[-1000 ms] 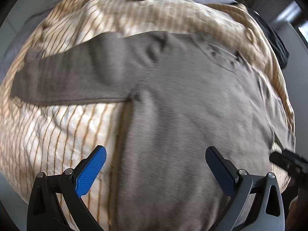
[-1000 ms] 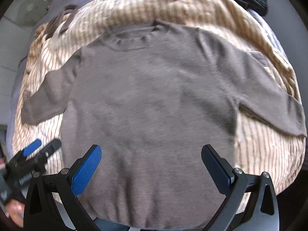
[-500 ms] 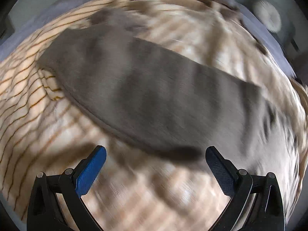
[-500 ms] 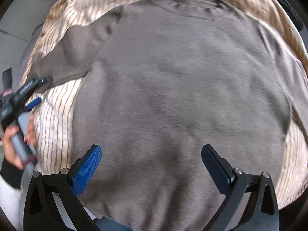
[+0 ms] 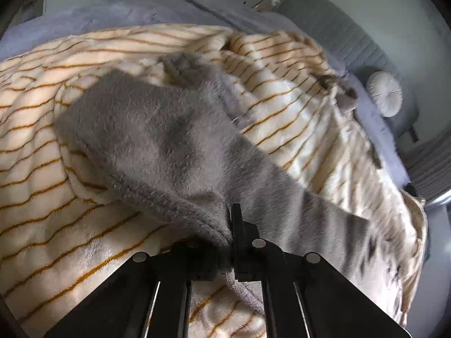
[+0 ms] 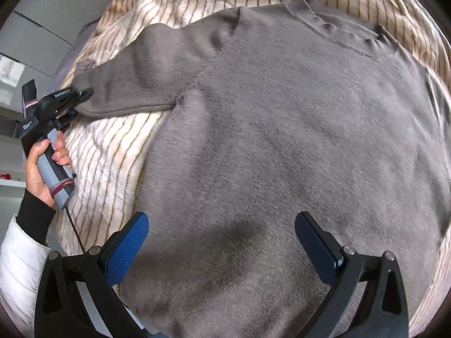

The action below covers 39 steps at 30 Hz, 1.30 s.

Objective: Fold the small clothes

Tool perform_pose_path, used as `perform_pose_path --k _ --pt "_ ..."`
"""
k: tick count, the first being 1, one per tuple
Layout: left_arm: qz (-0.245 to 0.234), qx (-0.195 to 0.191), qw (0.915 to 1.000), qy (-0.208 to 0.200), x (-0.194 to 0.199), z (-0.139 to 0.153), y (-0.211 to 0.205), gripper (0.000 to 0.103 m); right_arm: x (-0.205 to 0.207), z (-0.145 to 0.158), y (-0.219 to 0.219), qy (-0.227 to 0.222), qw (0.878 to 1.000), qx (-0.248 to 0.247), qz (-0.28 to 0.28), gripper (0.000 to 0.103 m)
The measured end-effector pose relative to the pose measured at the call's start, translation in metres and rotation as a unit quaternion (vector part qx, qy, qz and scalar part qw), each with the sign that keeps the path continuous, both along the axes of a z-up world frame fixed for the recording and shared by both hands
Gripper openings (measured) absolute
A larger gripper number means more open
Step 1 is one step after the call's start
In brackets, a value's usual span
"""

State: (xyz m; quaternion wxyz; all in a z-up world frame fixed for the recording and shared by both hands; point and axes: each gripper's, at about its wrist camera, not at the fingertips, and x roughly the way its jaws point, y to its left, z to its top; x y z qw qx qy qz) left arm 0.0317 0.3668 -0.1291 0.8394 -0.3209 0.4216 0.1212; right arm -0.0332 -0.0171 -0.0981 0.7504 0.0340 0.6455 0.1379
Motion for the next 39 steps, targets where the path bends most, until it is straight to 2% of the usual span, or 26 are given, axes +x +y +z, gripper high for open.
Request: perform_pose_path --k 5,9,12,16,18,19,21,24,25,26,27,28,29,30,31,32,36,38,39 --pt "-0.065 0.001 0.9961 -0.060 0.010 0.037 -0.038 0.008 -0.002 0.002 -0.010 -0.019 1.000 0.015 -0.009 0.103" --pt "-0.148 0.010 0.9836 -0.103 0.017 0.076 -0.087 0.008 -0.001 0.007 -0.027 -0.038 0.998 0.025 -0.032 0.103" --pt "-0.224 0.010 0.9657 -0.130 0.034 0.100 -0.149 0.008 0.003 0.010 -0.042 -0.050 0.997 0.029 -0.054 0.103" --pt "-0.327 0.002 0.9339 -0.146 0.050 0.112 -0.244 0.008 0.006 0.019 -0.082 -0.063 0.993 0.031 -0.098 0.103" --pt "-0.379 -0.001 0.9160 -0.131 0.057 0.101 -0.300 0.008 0.007 0.021 -0.101 -0.068 0.990 0.029 -0.119 0.103" --pt "-0.393 -0.004 0.9114 -0.123 0.057 0.094 -0.317 0.008 0.007 0.021 -0.111 -0.069 0.989 0.028 -0.130 0.103" --pt "-0.433 -0.003 0.8965 -0.093 0.059 0.071 -0.364 0.008 0.008 0.021 -0.137 -0.070 0.985 0.026 -0.157 0.103" --pt "-0.461 0.021 0.8860 -0.046 0.056 0.037 -0.401 0.008 0.008 0.014 -0.172 -0.063 0.979 0.015 -0.191 0.103" --pt "-0.465 0.030 0.8844 -0.033 0.052 0.028 -0.408 0.008 0.008 0.011 -0.181 -0.058 0.978 0.010 -0.198 0.103" --pt "-0.465 0.042 0.8840 -0.017 0.049 0.019 -0.412 0.013 0.008 0.007 -0.189 -0.054 0.977 0.006 -0.204 0.103" --pt "-0.465 0.052 0.8840 -0.001 0.048 0.013 -0.415 0.028 0.008 0.006 -0.194 -0.052 0.977 0.004 -0.208 0.103" --pt "-0.463 0.052 0.8846 0.002 0.048 0.009 -0.408 0.034 0.009 0.003 -0.201 -0.047 0.976 0.001 -0.213 0.103" --pt "-0.460 0.057 0.8861 0.000 0.047 0.011 -0.405 0.049 0.010 0.001 -0.206 -0.045 0.976 -0.002 -0.214 0.103" --pt "-0.456 0.068 0.8876 -0.003 0.044 0.015 -0.404 0.070 0.010 0.002 -0.213 -0.046 0.976 -0.004 -0.214 0.103" --pt "-0.451 0.086 0.8886 -0.005 0.040 0.021 -0.401 0.077 0.012 0.003 -0.215 -0.048 0.976 -0.008 -0.212 0.103" --pt "-0.447 0.099 0.8891 -0.010 0.035 0.031 -0.394 0.078 0.017 0.007 -0.215 -0.055 0.977 -0.014 -0.206 0.103" --pt "-0.457 0.071 0.8861 -0.032 0.019 0.065 -0.357 0.078 0.035 0.024 -0.205 -0.091 0.980 -0.033 -0.175 0.103" --pt "-0.436 0.090 0.8942 -0.044 0.019 0.080 -0.332 0.078 0.050 0.036 -0.184 -0.120 0.983 -0.045 -0.132 0.103" --pt "-0.417 0.101 0.9022 -0.047 0.023 0.085 -0.315 0.078 0.056 0.039 -0.175 -0.132 0.983 -0.051 -0.113 0.103"
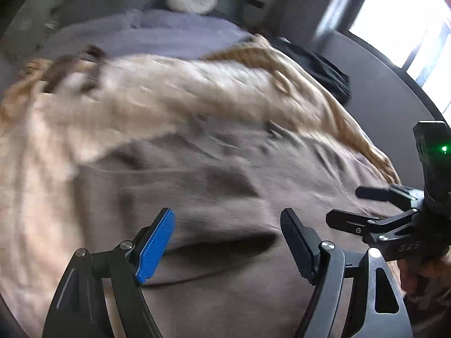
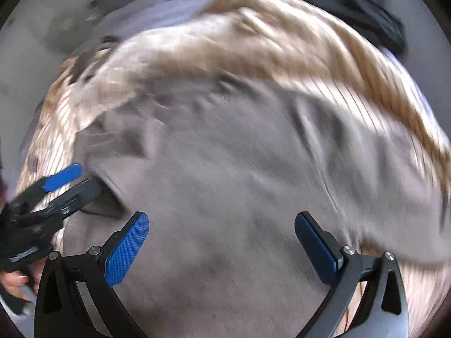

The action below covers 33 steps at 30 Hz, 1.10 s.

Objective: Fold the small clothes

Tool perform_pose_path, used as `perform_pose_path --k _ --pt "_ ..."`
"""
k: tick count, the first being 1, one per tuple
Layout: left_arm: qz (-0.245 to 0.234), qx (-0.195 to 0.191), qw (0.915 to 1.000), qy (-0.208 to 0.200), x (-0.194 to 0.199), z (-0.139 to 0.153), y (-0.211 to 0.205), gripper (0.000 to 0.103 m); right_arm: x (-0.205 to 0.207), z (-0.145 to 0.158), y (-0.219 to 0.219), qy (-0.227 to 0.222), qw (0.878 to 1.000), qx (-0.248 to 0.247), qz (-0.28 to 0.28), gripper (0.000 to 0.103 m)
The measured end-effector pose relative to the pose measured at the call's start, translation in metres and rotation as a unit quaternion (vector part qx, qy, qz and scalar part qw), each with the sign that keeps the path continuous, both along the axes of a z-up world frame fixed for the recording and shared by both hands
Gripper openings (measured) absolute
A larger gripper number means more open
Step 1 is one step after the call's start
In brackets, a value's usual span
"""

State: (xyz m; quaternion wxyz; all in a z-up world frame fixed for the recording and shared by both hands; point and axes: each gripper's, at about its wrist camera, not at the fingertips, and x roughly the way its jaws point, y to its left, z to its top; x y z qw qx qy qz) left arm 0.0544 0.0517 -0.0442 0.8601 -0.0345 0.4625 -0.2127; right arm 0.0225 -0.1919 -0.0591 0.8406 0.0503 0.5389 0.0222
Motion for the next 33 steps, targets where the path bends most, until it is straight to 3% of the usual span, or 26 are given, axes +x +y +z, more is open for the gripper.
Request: perform_pose_path --k 1,3,5,9,11,13,14,15,16,17,19,21,22,23,24,25,27,29,32,33 --pt "0.022 0.008 0.9997 -0.004 0.004 0.001 0.014 0.079 0.009 0.004 0.020 -0.017 0.999 -0.019 0.032 0.103" --pt "0.063 0.027 0.9976 0.003 0.018 -0.006 0.040 0.092 0.017 0.007 0.048 -0.037 0.995 -0.049 0.079 0.103" --pt "0.114 0.035 0.9925 0.028 0.038 -0.023 0.070 0.092 0.026 0.002 0.088 -0.057 0.982 -0.103 0.144 0.103" --pt "0.168 0.026 0.9808 0.095 0.075 -0.068 0.099 0.092 0.029 -0.032 0.155 -0.073 0.938 -0.225 0.254 0.103" --pt "0.171 0.014 0.9788 0.113 0.083 -0.081 0.101 0.092 0.029 -0.050 0.174 -0.084 0.913 -0.280 0.284 0.099" --pt "0.170 0.005 0.9781 0.119 0.089 -0.089 0.099 0.092 0.032 -0.060 0.179 -0.092 0.898 -0.316 0.292 0.071" --pt "0.170 0.007 0.9785 0.117 0.090 -0.090 0.098 0.092 0.036 -0.063 0.179 -0.093 0.895 -0.323 0.292 0.024" --pt "0.166 0.008 0.9794 0.114 0.091 -0.091 0.096 0.092 0.040 -0.061 0.174 -0.088 0.902 -0.313 0.284 0.005" --pt "0.164 0.009 0.9800 0.113 0.091 -0.092 0.094 0.092 0.046 -0.056 0.165 -0.084 0.918 -0.283 0.264 0.005" --pt "0.158 0.010 0.9811 0.112 0.093 -0.092 0.091 0.092 0.052 -0.042 0.146 -0.089 0.945 -0.222 0.224 0.005" --pt "0.152 0.014 0.9827 0.105 0.095 -0.093 0.088 0.089 0.058 -0.020 0.104 -0.103 0.978 -0.105 0.148 0.005" --pt "0.151 0.013 0.9827 0.106 0.098 -0.095 0.085 0.070 0.056 -0.009 0.051 -0.111 0.992 0.040 0.051 0.005" --pt "0.153 0.010 0.9822 0.109 0.099 -0.094 0.084 0.066 0.053 -0.012 0.023 -0.107 0.989 0.107 -0.007 0.005" --pt "0.155 0.001 0.9814 0.112 0.101 -0.094 0.085 0.052 0.050 -0.019 0.000 -0.097 0.981 0.159 -0.060 0.009" --pt "0.155 -0.009 0.9811 0.116 0.103 -0.093 0.087 0.027 0.044 -0.033 -0.028 -0.079 0.963 0.223 -0.126 0.016" --pt "0.147 -0.017 0.9812 0.124 0.105 -0.093 0.086 0.018 0.040 -0.042 -0.042 -0.065 0.951 0.255 -0.161 0.023" --pt "0.141 -0.012 0.9826 0.121 0.108 -0.089 0.082 0.009 0.025 -0.068 -0.073 -0.036 0.913 0.335 -0.232 0.063" --pt "0.132 -0.026 0.9848 0.110 0.112 -0.077 0.085 0.009 0.015 -0.074 -0.084 -0.039 0.897 0.363 -0.250 0.064" --pt "0.124 -0.047 0.9855 0.106 0.116 -0.070 0.097 0.009 0.016 -0.070 -0.090 -0.039 0.894 0.367 -0.256 0.064" --pt "0.122 -0.043 0.9850 0.114 0.118 -0.074 0.099 0.009 0.020 -0.070 -0.090 -0.039 0.893 0.368 -0.255 0.059"
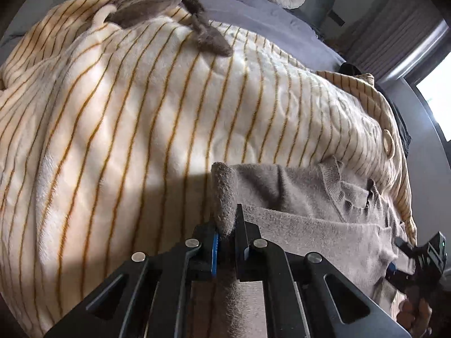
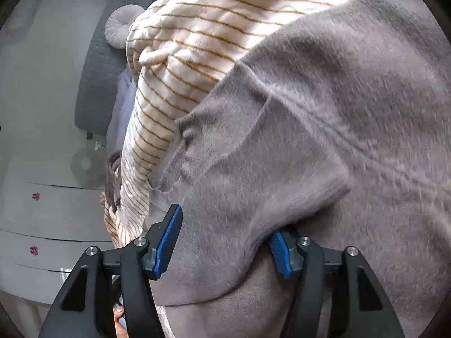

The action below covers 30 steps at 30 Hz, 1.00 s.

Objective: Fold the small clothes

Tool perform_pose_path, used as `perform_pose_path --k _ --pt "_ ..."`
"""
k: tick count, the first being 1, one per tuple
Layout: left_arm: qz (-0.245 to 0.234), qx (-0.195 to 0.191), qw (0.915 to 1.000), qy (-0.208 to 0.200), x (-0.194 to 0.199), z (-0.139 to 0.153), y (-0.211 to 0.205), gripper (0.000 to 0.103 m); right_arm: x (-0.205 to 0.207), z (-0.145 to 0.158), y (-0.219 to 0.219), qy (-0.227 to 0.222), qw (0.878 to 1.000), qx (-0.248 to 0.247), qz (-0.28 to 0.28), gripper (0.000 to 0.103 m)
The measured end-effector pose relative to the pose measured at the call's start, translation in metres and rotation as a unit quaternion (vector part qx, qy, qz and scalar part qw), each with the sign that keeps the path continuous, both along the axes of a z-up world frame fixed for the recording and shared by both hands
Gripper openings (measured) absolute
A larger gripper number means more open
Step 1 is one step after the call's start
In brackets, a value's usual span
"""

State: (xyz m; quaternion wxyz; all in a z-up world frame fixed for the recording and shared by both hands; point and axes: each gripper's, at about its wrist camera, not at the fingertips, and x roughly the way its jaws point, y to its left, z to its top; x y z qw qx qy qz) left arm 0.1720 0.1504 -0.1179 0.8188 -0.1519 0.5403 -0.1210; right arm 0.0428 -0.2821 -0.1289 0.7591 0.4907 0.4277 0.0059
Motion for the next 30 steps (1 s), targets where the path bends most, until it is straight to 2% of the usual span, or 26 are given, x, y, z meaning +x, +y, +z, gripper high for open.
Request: perform_pose_path --k 1,2,3,6,8,9,11,13,16,18,21,23,25,26,27,28,30 --pt "-0.005 0.007 1.0000 0.003 -0.002 -0.003 0.000 0.009 0.007 0.002 0.001 -0.001 1.000 0.000 0.006 0.052" --pt "-0.010 0.015 0.9998 0.004 -0.001 -0.006 -0.001 0.009 0.013 0.005 0.001 -0.001 1.000 -0.006 0.011 0.020" --pt "-0.012 0.022 0.9997 0.004 -0.001 -0.010 -0.002 0.009 0.020 0.005 0.001 0.002 1.000 -0.016 0.016 0.008" --pt "0.016 0.016 0.9997 0.011 0.001 -0.021 0.009 0.015 0.026 0.014 0.002 0.007 0.997 -0.068 0.023 0.008" --pt "0.037 0.010 0.9992 0.013 0.000 -0.017 0.017 0.020 0.029 0.012 0.003 0.037 0.988 -0.146 0.044 0.008" --pt "0.047 0.021 0.9986 0.013 -0.002 -0.011 0.020 0.026 0.028 0.007 0.001 0.044 0.986 -0.155 0.050 0.008" --pt "0.049 0.050 0.9975 0.006 -0.009 0.001 0.024 0.030 0.019 0.003 -0.007 0.050 0.987 -0.147 0.043 0.008" --pt "0.034 0.081 0.9961 -0.005 -0.021 0.017 0.021 0.030 0.010 0.011 -0.015 0.064 0.984 -0.164 0.026 0.010" --pt "-0.003 0.093 0.9955 -0.017 -0.040 0.033 0.007 0.030 -0.002 0.026 -0.017 0.086 0.974 -0.210 0.011 0.012" --pt "-0.038 0.109 0.9929 -0.025 -0.058 0.037 -0.013 0.030 -0.004 0.039 -0.012 0.081 0.969 -0.235 0.015 0.012" --pt "-0.071 0.114 0.9907 -0.022 -0.074 0.030 -0.030 0.030 0.000 0.058 0.003 0.038 0.964 -0.259 0.052 0.012" --pt "-0.082 0.136 0.9873 -0.007 -0.085 0.013 -0.043 0.030 0.005 0.057 0.013 0.027 0.955 -0.282 0.082 0.012" --pt "-0.083 0.154 0.9846 0.006 -0.091 -0.006 -0.050 0.030 0.014 0.049 0.021 0.024 0.952 -0.284 0.109 0.012" --pt "-0.082 0.155 0.9845 0.001 -0.093 -0.010 -0.049 0.034 0.014 0.044 0.022 0.033 0.949 -0.289 0.119 0.012" --pt "-0.074 0.156 0.9850 -0.006 -0.096 -0.013 -0.046 0.049 0.017 0.036 0.025 0.050 0.944 -0.300 0.127 0.012" --pt "-0.066 0.161 0.9848 -0.005 -0.097 -0.014 -0.043 0.056 0.019 0.021 0.024 0.078 0.940 -0.304 0.135 0.012" --pt "-0.050 0.146 0.9880 0.004 -0.097 -0.013 -0.033 0.059 0.012 0.013 0.015 0.070 0.953 -0.269 0.123 0.012"
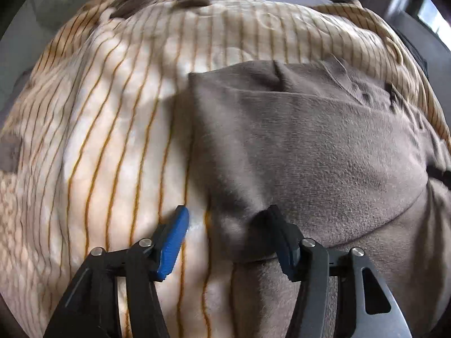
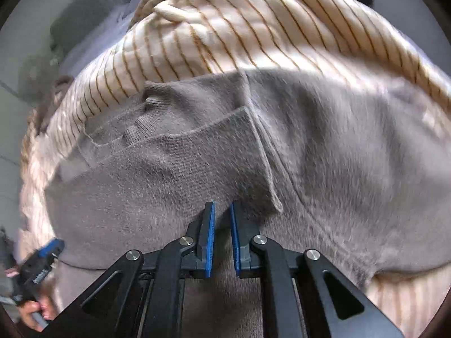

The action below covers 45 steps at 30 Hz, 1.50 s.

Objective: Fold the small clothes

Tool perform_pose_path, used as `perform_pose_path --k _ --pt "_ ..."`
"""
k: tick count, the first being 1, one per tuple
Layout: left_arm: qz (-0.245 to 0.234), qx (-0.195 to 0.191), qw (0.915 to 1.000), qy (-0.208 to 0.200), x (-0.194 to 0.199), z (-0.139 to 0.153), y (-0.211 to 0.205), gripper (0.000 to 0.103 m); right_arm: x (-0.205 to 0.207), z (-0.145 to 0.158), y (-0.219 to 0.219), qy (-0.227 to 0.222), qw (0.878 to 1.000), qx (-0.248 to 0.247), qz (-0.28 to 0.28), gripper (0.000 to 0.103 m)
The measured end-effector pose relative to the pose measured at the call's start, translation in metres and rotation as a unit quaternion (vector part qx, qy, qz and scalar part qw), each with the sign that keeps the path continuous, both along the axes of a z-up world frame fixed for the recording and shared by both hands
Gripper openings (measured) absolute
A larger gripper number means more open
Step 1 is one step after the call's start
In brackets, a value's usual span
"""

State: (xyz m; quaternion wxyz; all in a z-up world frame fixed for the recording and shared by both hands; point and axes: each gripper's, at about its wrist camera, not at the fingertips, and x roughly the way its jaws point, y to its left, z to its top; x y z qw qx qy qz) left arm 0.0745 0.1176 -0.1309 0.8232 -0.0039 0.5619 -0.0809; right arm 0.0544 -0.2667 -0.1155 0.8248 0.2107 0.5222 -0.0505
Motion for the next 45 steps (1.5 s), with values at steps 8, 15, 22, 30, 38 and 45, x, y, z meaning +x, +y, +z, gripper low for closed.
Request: perform_pose_path --k 8,15,22,30,38,45 --pt "0.008 0.022 0.9996 0.016 -0.007 0.018 -0.011 0.059 -0.036 0.007 -0.023 0.013 0.999 0.042 -0.012 0.018" --pt "-0.009 0.029 0.9993 0.020 -0.012 0.021 -0.049 0.059 -0.046 0.019 -0.036 -0.008 0.996 0.085 -0.035 0.049" --pt "-0.035 0.049 0.9981 0.015 -0.028 0.014 -0.065 0.059 -0.016 -0.022 -0.055 -0.033 0.963 0.239 -0.121 0.049" --pt "-0.005 0.069 0.9976 0.001 -0.039 0.004 -0.058 0.059 -0.010 -0.030 -0.052 -0.027 0.961 0.244 -0.125 0.018" --pt "0.066 0.066 0.9953 -0.025 -0.027 0.004 -0.014 0.060 -0.015 -0.011 -0.046 -0.039 0.969 0.215 -0.116 0.008" --pt "0.075 0.062 0.9952 -0.014 -0.039 0.005 0.009 0.066 -0.028 -0.019 -0.042 -0.017 0.977 0.175 -0.121 0.008"
